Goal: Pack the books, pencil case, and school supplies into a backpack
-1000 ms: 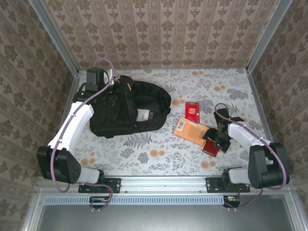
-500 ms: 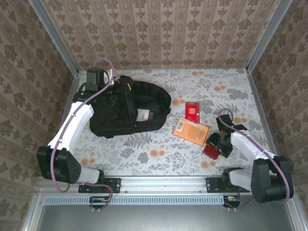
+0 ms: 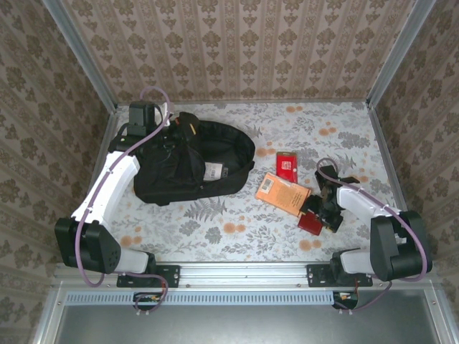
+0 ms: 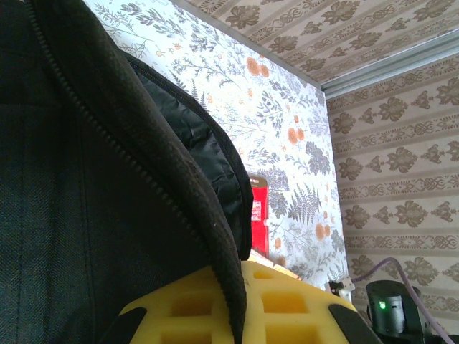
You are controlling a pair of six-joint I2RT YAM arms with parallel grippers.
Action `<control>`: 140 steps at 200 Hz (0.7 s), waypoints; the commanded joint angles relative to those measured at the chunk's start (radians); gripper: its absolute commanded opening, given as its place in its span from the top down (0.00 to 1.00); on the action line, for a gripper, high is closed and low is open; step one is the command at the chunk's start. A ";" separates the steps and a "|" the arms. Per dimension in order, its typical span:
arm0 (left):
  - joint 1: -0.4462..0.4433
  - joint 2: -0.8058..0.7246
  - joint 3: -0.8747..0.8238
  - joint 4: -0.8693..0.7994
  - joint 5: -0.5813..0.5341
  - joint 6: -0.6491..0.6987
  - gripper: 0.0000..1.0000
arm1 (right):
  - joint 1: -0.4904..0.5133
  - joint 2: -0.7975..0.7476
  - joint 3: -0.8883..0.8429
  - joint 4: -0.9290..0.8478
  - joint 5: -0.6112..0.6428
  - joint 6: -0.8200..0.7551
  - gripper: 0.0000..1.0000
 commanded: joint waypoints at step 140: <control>-0.003 0.016 0.008 0.027 0.041 0.015 0.98 | 0.032 -0.080 0.088 -0.069 0.013 -0.062 0.65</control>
